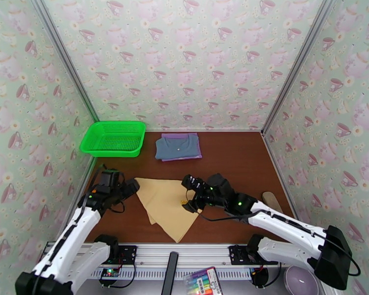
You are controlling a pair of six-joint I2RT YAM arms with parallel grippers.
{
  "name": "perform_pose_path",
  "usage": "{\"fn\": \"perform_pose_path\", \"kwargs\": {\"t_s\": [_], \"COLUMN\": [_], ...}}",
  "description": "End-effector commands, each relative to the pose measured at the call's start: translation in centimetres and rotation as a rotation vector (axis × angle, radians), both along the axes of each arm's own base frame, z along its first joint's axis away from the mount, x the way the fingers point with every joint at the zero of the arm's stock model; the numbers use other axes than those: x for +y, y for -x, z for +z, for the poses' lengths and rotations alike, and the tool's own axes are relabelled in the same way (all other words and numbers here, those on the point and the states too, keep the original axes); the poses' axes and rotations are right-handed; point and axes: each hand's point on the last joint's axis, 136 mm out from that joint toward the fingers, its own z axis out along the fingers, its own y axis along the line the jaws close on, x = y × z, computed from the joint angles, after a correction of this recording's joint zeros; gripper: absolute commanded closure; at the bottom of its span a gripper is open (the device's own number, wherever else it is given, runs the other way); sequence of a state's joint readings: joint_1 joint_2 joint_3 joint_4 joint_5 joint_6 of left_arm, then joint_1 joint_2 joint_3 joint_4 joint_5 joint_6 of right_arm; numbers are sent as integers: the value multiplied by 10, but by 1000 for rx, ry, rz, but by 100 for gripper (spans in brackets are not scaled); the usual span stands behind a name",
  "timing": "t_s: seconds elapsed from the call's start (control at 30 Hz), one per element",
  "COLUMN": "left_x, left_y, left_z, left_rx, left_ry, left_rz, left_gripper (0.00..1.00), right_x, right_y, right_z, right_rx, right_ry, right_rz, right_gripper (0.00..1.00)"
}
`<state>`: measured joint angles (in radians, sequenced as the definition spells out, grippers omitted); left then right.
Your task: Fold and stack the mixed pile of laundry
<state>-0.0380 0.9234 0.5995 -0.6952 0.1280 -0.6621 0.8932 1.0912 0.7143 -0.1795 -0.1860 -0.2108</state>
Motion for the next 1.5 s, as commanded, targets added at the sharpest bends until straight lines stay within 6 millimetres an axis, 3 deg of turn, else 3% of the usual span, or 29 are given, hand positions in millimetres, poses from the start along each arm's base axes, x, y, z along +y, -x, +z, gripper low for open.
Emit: {"fn": "perform_pose_path", "kwargs": {"t_s": [0.0, 0.3, 0.57, 0.67, 0.8, 0.93, 1.1, 1.3, 1.47], "left_x": [-14, -8, 2, 3, 6, 8, 2, -2, -4], "left_y": [-21, -77, -100, -110, -119, -123, -125, -120, -119], "left_z": [-5, -33, -58, -57, -49, -43, -30, -7, -1], "left_rx": [-50, -108, -79, -99, -131, -149, -170, -182, -187], "left_ry": [143, 146, 88, 77, 62, 49, 68, 58, 64], "left_rz": [-34, 6, 13, 15, 16, 13, -8, -40, -52], "left_gripper": [16, 23, 28, 31, 40, 62, 100, 100, 100], "right_x": [3, -5, -8, -9, -9, -8, 3, 22, 45], "right_y": [0, 2, 4, 5, 5, 7, 30, 75, 109], "right_z": [4, -1, -1, 0, 1, 0, -9, -44, -72], "right_rx": [-6, 0, 12, 17, 28, 48, 35, 106, 292], "right_ry": [-1, 8, 2, -3, -11, -20, 33, 321, 458], "right_rz": [-7, -29, -44, -48, -55, -52, 64, 218, 178], "right_gripper": [17, 17, 17, 17, 17, 18, 17, 21, 30]}}
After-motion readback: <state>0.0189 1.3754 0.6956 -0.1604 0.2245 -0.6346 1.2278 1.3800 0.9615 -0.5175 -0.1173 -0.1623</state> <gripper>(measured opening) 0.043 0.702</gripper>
